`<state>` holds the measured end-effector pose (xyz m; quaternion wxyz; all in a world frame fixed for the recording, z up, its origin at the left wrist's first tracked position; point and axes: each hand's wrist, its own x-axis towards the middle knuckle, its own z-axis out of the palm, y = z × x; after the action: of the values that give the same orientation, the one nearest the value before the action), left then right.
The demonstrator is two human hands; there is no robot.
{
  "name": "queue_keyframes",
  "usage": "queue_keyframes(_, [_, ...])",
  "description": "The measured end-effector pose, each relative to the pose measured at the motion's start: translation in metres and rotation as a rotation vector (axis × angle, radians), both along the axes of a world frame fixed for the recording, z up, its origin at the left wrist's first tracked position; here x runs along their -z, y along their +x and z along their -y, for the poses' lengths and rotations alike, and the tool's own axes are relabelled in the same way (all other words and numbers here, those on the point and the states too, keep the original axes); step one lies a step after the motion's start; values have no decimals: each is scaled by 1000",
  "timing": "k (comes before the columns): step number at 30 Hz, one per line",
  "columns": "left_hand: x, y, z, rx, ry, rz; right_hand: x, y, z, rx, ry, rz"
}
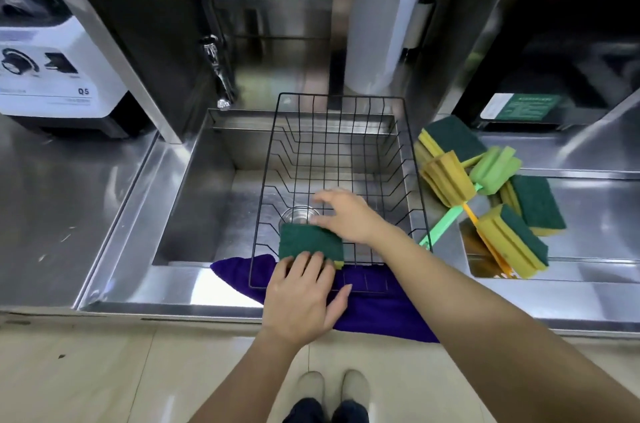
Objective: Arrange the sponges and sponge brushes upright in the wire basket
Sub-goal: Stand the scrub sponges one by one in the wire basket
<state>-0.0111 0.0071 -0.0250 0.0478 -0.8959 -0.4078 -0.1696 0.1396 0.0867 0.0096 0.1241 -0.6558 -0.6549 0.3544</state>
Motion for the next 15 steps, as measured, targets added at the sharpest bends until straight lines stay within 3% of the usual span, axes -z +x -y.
queue_keyframes(2, [2, 0, 0, -1, 18, -3, -14, 20, -2, 209, 117, -145])
queue_keyframes(8, [1, 0, 1, -14, 9, 2, -37, 97, 12, 623, 352, -181])
queue_keyframes(15, [-10, 40, 16, 14, -58, -6, -24, 159, 73, 1024, 457, 98])
